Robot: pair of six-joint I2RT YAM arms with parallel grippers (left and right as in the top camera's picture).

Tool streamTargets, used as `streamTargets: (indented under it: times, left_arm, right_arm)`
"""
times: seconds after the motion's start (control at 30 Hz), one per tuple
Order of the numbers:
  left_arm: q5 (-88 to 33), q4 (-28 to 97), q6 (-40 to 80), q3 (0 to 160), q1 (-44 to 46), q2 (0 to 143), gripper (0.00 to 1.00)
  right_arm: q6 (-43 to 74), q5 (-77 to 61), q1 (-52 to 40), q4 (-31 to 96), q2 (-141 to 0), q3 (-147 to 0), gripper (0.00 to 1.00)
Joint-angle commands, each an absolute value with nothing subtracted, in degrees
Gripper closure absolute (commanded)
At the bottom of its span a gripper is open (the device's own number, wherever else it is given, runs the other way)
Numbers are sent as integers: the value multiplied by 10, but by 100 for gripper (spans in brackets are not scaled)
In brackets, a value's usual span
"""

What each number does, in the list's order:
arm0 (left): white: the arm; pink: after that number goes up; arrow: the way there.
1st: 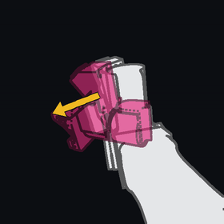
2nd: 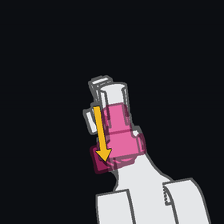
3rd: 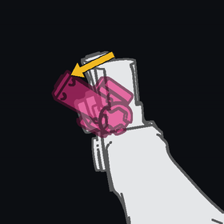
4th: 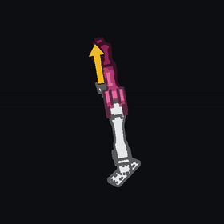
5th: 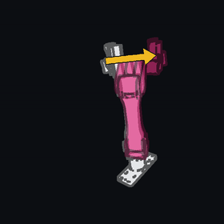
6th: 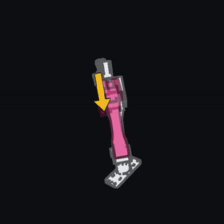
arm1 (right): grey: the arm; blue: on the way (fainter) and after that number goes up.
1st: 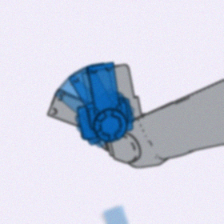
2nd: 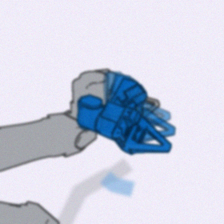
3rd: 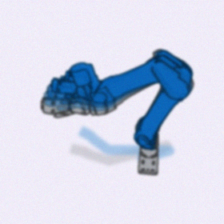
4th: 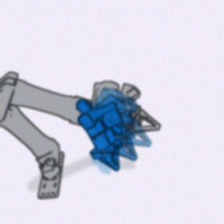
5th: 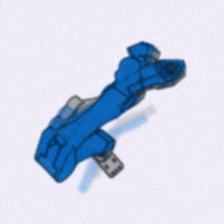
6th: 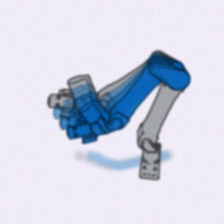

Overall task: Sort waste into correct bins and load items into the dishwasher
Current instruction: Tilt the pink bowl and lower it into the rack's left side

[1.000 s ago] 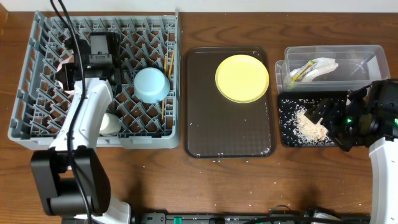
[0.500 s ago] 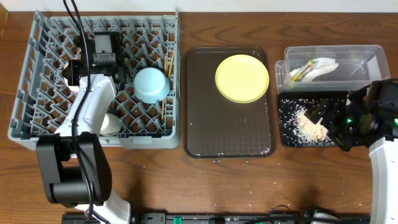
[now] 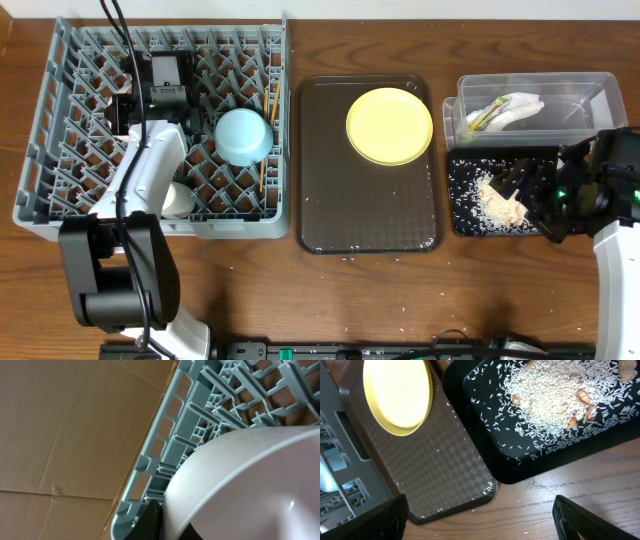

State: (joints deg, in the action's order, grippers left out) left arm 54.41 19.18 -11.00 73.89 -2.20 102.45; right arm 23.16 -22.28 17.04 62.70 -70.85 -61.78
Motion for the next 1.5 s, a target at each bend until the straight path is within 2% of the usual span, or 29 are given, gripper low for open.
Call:
streamTargets:
  times: [0.0,0.3,0.53,1.3,1.47]
  left_arm:
    - [545,189,-122,733,-23,1042,92]
    - [547,190,-131,733,-15,1054,93]
    - [633,144,-190,733,-8,1053,93]
    - [664,156,-190,732,35,1075,93]
    - [717,144,-204,732,45,1075,93]
  right_arm:
    - [222,-223,165,626,-706,-621,10]
    - [222,-223,165,626,-706,-621,11]
    - [222,-223,165,628,-706,-621,11]
    - [222,-223,165,628,-706,-621,10]
    - [222,-223,165,631,-706,-621,10]
